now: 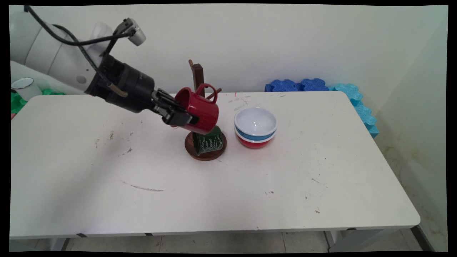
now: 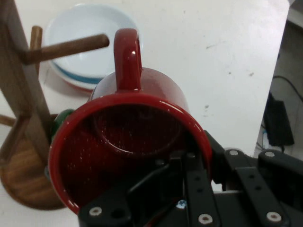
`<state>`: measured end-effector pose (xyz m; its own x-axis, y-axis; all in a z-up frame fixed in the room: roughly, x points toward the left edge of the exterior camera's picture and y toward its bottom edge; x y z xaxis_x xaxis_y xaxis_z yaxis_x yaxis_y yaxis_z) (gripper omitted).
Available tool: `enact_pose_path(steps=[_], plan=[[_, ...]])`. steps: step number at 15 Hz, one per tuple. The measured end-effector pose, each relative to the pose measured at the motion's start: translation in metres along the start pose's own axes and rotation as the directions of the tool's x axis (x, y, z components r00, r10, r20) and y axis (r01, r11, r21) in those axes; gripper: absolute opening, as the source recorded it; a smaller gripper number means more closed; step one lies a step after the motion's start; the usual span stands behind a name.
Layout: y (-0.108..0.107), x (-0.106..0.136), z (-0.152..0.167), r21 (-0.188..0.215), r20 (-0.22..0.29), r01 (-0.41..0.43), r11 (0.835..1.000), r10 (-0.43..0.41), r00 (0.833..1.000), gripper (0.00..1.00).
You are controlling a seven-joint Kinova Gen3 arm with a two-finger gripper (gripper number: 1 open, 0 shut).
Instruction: Place the picked object on the table
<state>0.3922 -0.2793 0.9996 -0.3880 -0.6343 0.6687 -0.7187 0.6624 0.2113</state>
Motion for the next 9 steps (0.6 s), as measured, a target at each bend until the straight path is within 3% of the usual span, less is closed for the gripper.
enact_pose_path(steps=[9], plan=[[-0.008, -0.021, -0.013, 0.025, 0.099, -0.041, 0.999, 0.038, 0.994, 0.00]])
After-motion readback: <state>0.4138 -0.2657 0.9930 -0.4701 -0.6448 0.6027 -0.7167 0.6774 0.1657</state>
